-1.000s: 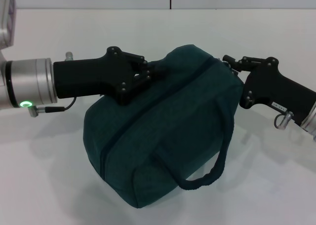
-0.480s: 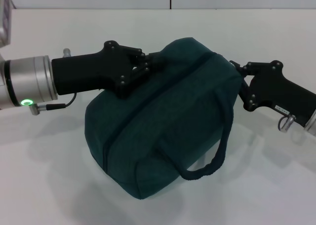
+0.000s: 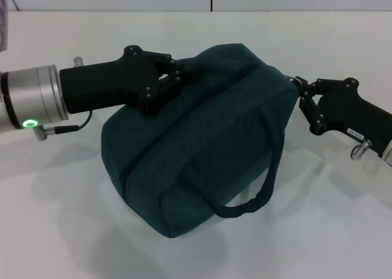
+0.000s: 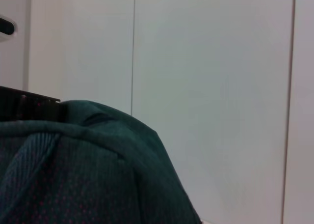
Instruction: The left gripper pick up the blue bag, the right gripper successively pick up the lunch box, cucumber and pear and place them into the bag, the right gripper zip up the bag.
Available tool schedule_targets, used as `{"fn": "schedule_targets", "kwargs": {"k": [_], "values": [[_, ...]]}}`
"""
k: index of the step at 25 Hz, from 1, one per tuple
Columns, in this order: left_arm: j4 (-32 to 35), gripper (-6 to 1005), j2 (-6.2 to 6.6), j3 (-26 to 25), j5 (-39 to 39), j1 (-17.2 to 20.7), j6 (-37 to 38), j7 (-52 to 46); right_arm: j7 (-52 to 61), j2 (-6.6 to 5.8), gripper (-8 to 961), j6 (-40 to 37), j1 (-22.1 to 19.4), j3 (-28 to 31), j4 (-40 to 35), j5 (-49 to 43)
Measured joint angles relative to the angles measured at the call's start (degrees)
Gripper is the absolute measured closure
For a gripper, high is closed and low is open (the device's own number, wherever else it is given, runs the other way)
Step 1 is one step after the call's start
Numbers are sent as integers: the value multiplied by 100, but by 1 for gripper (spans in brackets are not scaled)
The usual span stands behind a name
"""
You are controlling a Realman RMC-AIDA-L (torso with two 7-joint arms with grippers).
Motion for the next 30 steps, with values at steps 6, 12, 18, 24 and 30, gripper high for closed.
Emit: {"fn": "schedule_targets", "kwargs": {"k": [6, 12, 18, 24, 30], "values": [[-57, 860, -21, 10, -17, 1, 0, 15, 111, 31, 885, -6, -2, 5, -43, 75], [-559, 856, -6, -147, -556, 11, -29, 243, 371, -2, 869, -171, -13, 210, -28, 178], [-838, 774, -36, -366, -1189, 253, 38, 790, 475, -6, 790, -531, -192, 615, -57, 297], [-854, 655, -28, -351, -1355, 386, 609, 1272, 1475, -275, 425, -1403, -152, 703, -403, -259], [-1004, 392, -38, -350, -1370, 615, 915, 1824, 2873, -489, 420, -1701, -39, 754, -1642, -1973]]}}
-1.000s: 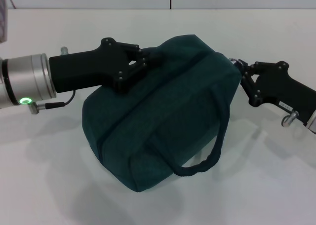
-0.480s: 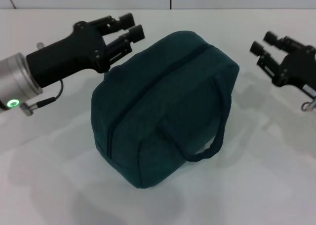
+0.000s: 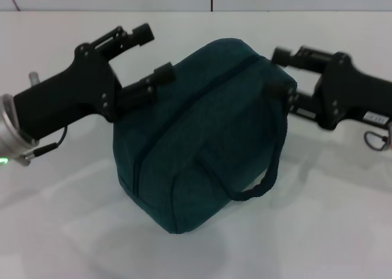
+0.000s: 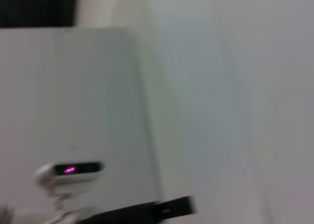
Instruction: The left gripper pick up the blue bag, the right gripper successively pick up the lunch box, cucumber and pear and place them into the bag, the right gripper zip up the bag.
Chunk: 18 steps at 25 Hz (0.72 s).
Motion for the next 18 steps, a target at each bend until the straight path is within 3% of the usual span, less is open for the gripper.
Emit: {"fn": "schedule_targets", "kwargs": {"k": [6, 11, 16, 18], "values": [[-127, 239, 3, -13, -11, 359, 160, 449, 52, 146, 388, -123, 1, 40, -483, -768], [-210, 235, 1, -27, -60, 501, 249, 611, 52, 246, 361, -72, -15, 223, -496, -871], [-261, 231, 5, -29, -75, 516, 275, 612, 45, 290, 186, -40, -18, 274, -473, -924], [-266, 230, 9, -28, -64, 506, 276, 614, -6, 319, 180, -35, -45, 319, -473, -927]]}}
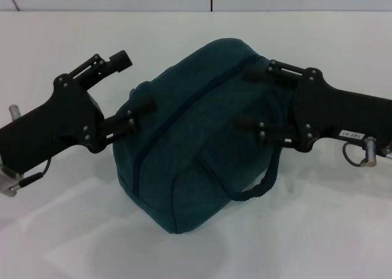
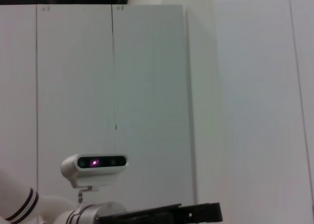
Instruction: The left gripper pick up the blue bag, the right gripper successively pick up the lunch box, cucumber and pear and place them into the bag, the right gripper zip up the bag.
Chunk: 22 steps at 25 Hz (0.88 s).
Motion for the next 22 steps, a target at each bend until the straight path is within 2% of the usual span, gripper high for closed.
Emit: {"fn": "schedule_targets", "kwargs": {"k": [4, 6, 12, 22], "values": [[-8, 206, -1, 2, 16, -20, 0, 35, -215, 117, 173, 0, -128, 181, -22, -3], [-45, 191, -2, 1, 15, -41, -5, 63, -282, 135, 174, -1, -157, 216, -29, 0], [-86, 127, -5, 12, 0, -57, -5, 80, -426, 149, 178, 2, -162, 233, 18, 92], [-148, 127, -13, 29, -23, -74, -16, 129, -798, 178, 183, -17, -122, 231, 411, 606]]}}
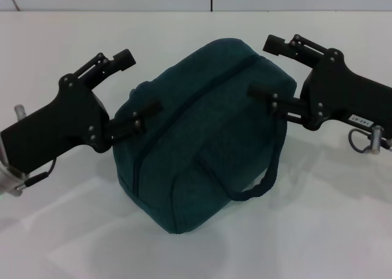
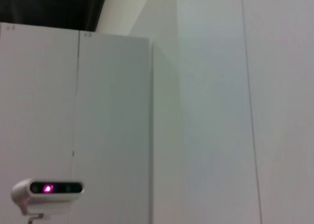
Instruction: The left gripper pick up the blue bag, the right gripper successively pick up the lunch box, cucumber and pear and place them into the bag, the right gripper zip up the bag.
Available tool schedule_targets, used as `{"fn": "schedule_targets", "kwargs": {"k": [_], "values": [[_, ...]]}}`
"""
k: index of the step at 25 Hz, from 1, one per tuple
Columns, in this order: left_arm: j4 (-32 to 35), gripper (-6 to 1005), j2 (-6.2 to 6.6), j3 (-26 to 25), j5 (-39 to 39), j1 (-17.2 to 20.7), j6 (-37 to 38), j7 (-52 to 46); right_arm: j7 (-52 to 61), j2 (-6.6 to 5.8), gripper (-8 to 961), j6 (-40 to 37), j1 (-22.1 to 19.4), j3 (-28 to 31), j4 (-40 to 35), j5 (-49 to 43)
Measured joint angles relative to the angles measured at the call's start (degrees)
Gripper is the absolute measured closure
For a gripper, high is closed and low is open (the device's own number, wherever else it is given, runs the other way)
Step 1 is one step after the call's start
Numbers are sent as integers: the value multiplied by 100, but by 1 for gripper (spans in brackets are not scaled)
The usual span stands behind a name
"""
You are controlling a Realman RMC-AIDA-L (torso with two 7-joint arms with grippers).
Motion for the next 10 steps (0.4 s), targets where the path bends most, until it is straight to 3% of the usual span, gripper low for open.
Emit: {"fn": "schedule_targets", "kwargs": {"k": [10], "values": [[-225, 127, 3, -29, -10, -87, 9, 100, -98, 5, 183, -21, 15, -22, 153, 75]]}}
